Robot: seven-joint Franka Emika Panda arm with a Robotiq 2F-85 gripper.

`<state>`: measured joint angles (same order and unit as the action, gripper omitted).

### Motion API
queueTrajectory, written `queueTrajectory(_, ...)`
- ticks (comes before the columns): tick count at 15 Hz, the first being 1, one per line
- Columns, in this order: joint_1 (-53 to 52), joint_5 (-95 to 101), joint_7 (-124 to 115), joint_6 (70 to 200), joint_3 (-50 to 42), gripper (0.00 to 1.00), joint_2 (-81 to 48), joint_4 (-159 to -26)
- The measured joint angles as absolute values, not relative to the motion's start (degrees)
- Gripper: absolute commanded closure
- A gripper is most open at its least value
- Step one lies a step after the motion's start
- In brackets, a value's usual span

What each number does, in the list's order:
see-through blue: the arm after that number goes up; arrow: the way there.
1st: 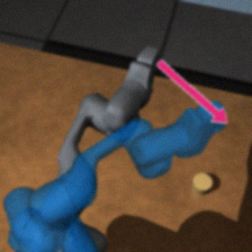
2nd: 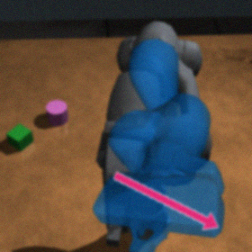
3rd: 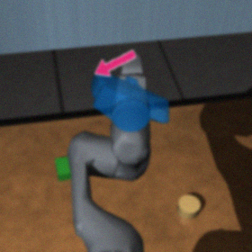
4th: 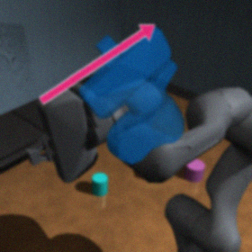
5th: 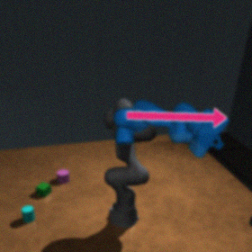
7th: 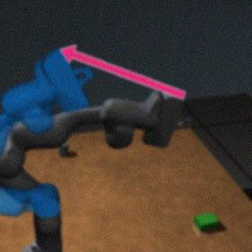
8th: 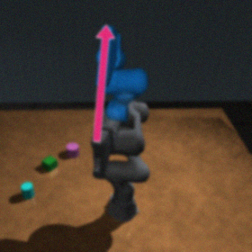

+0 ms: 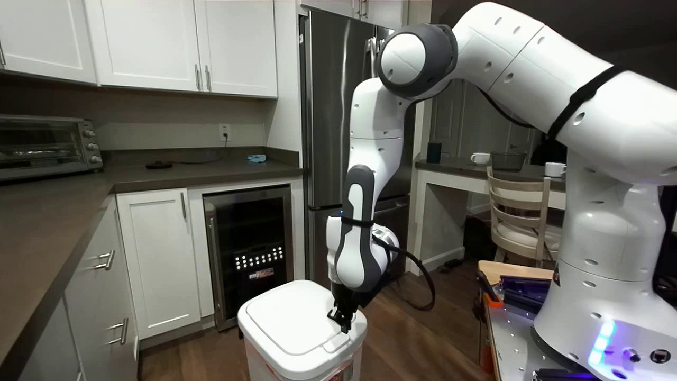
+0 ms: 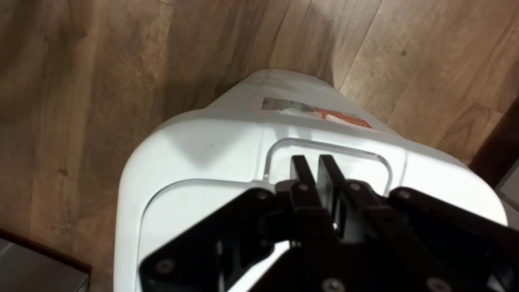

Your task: Open the bin

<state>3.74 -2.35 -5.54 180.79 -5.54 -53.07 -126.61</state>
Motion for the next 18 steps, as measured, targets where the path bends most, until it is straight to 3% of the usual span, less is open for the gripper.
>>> queueTrajectory(3,3.92,-2.49,-5.58,185.01,-5.25,0.91,-55.45,-126.57)
queueTrajectory(4,4.21,-2.49,-5.58,186.97,-5.01,0.97,-56.4,-126.56)
queueTrajectory(6,5.04,-2.49,-5.58,191.37,-4.49,1.0,-58.63,-126.37)
queueTrajectory(10,6.66,-2.38,-5.57,198.65,-3.49,0.99,-62.34,-125.96)
queueTrajectory(14,6.83,-2.36,-5.52,198.09,-3.24,0.94,-61.95,-125.57)
queueTrajectory(17,6.48,-1.94,-5.22,194.98,-2.49,0.98,-60.53,-125.6)
queueTrajectory(18,6.39,-1.82,-5.09,191.77,-1.98,0.92,-59.33,-125.59)
